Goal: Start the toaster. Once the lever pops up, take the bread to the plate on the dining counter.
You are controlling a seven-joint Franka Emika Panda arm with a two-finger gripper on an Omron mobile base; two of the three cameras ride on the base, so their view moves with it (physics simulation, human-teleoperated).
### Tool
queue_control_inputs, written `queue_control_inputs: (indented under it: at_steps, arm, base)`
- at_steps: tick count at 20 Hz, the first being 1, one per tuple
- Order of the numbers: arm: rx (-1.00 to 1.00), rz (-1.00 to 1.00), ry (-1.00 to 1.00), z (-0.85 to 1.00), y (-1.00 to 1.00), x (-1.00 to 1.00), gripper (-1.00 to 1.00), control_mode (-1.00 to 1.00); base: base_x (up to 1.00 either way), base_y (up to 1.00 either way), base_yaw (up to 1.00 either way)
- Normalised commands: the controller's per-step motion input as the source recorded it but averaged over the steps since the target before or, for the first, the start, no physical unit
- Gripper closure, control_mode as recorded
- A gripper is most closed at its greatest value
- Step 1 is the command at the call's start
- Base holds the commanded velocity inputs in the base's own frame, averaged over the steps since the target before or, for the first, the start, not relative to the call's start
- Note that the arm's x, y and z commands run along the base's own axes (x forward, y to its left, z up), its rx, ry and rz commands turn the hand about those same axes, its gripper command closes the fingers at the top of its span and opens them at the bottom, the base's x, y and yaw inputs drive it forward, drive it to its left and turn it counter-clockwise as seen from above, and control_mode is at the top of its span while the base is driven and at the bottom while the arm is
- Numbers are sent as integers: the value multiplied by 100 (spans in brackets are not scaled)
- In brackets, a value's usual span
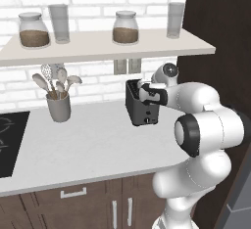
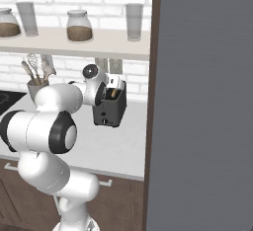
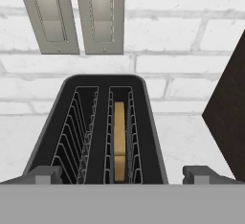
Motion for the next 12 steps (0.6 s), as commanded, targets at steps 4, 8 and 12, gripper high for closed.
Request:
queue_control_inputs:
  at_steps: [4, 8, 12]
  arm:
    - [0, 0, 0, 0, 0, 0, -100, -100]
    - [0, 0, 0, 0, 0, 0, -100, -100]
    - [0, 0, 0, 0, 0, 0, -100, -100]
  base:
    - [0, 0, 0]
    - [0, 0, 0]
    - [0, 0, 0]
